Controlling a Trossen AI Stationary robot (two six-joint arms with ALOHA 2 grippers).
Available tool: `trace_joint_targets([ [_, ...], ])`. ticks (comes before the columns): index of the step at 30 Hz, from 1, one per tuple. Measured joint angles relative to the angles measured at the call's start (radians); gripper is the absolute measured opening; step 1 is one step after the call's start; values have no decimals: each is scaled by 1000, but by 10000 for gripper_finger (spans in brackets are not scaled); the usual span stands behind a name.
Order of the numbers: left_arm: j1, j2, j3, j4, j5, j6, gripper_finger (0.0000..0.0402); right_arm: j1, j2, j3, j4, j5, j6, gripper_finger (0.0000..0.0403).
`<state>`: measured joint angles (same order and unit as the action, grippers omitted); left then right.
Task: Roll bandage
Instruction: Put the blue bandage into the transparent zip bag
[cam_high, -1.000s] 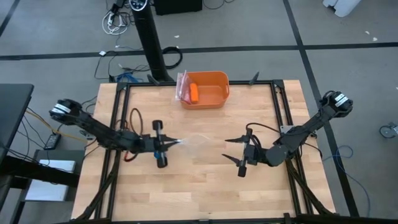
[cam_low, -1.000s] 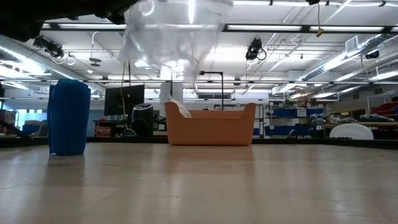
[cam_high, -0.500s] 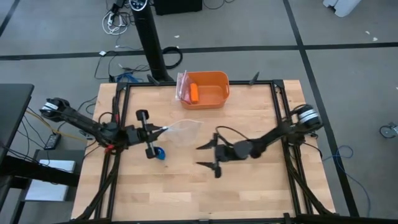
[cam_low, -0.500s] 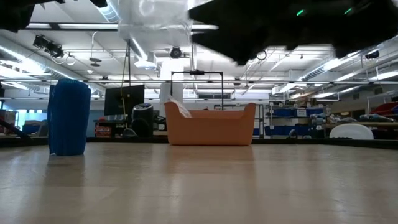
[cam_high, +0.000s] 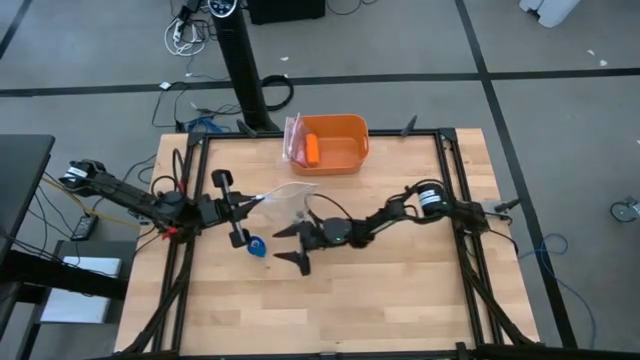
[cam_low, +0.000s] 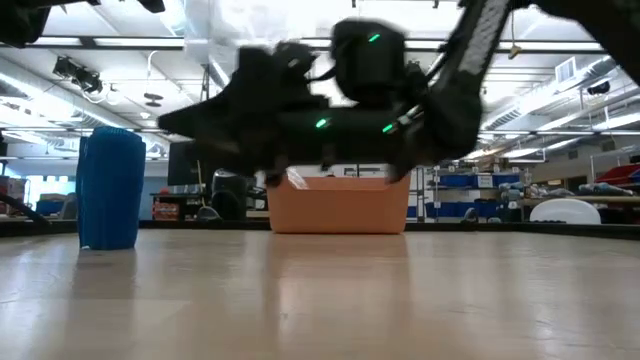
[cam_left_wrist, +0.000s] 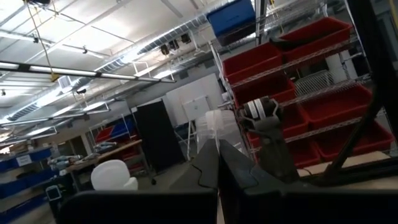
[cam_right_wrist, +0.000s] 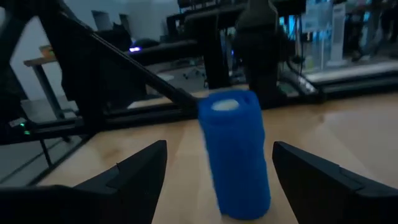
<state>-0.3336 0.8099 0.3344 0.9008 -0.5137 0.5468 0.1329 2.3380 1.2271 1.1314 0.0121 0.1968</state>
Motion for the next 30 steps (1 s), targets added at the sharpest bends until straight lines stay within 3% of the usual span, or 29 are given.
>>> trace_joint_targets([
  [10, 0, -1, 0, -19, -3, 0, 1, -19, 130, 266, -195, -35, -25, 301],
  [21, 0, -1, 0, -22, -5, 0, 1, -39, 131, 353, -333, -33, -139, 295],
  [27, 0, -1, 0, -23, -6, 0, 1, -63, 131, 355, -342, -85, -149, 292],
  [30, 0, -1, 0, -23, -6, 0, 1, -68, 131, 355, -343, -87, -157, 269],
])
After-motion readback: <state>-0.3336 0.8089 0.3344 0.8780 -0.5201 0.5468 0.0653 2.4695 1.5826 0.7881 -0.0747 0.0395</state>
